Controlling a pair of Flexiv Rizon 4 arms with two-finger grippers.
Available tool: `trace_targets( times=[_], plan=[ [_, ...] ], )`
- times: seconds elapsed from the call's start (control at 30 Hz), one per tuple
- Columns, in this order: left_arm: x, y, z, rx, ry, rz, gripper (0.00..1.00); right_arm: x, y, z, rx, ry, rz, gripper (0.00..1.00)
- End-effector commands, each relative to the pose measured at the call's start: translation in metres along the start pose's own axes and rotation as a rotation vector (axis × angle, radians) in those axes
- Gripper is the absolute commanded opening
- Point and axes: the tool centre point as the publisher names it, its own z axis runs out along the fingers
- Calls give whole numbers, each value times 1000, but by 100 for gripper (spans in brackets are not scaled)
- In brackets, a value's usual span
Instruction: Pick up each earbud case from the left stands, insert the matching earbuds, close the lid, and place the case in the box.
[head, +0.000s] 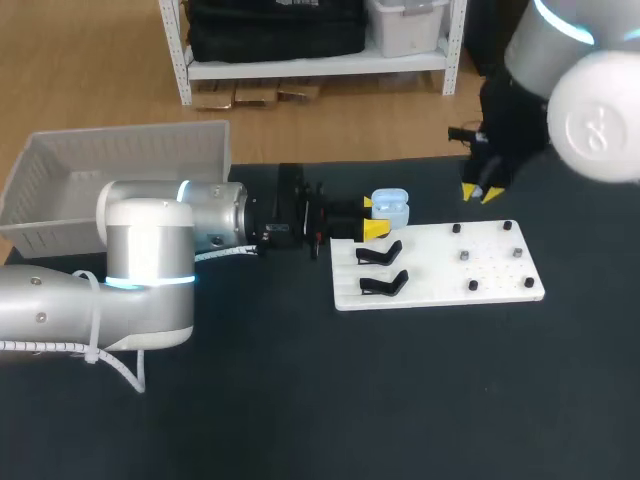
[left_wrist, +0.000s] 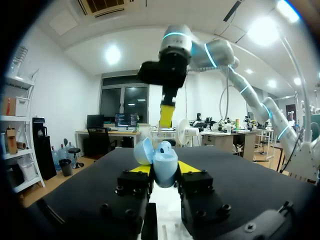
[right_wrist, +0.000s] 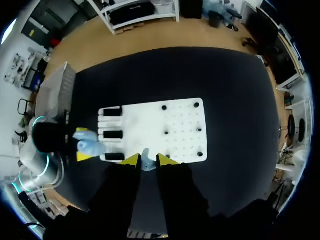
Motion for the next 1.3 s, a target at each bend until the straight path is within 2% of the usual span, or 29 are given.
trace_targets(
  times=[0.03,0.23,0.43,0.57,1.2,1.3],
  plan=[
    [1,0,0,-3,-3,3,0,2,22,-35,19,38,-27,0],
    [1,0,0,-3,-3,3,0,7,55,-41,47,90,-100,0],
    [1,0,0,-3,-3,3,0,13,81,-30,72,117,-194,0],
    [1,0,0,-3,-3,3,0,18,93,-19,94,103,-245,0],
    [1,0,0,-3,-3,3,0,14,94,-13,73,100,-215,0],
    [1,0,0,-3,-3,3,0,12,105,-13,121,93,-314,0]
  ],
)
